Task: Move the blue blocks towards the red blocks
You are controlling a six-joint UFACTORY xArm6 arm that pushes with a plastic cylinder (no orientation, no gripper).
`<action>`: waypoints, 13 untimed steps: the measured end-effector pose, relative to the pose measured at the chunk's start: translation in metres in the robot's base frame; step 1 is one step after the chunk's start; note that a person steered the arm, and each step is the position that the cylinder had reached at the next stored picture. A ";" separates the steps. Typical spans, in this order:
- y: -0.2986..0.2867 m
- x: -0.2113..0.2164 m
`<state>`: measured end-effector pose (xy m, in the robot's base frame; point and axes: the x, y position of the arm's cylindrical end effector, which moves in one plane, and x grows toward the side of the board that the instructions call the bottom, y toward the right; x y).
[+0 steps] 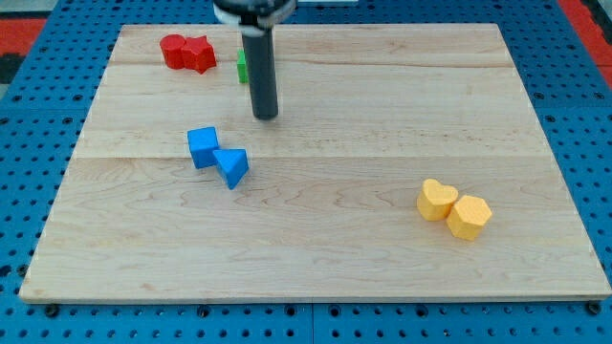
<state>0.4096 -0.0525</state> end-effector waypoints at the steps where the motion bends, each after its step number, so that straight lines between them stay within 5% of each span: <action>1: 0.001 0.059; 3: -0.057 0.079; 6: -0.083 0.047; 7: -0.077 0.081; 11: -0.095 -0.019; 13: -0.135 -0.005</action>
<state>0.4041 -0.1874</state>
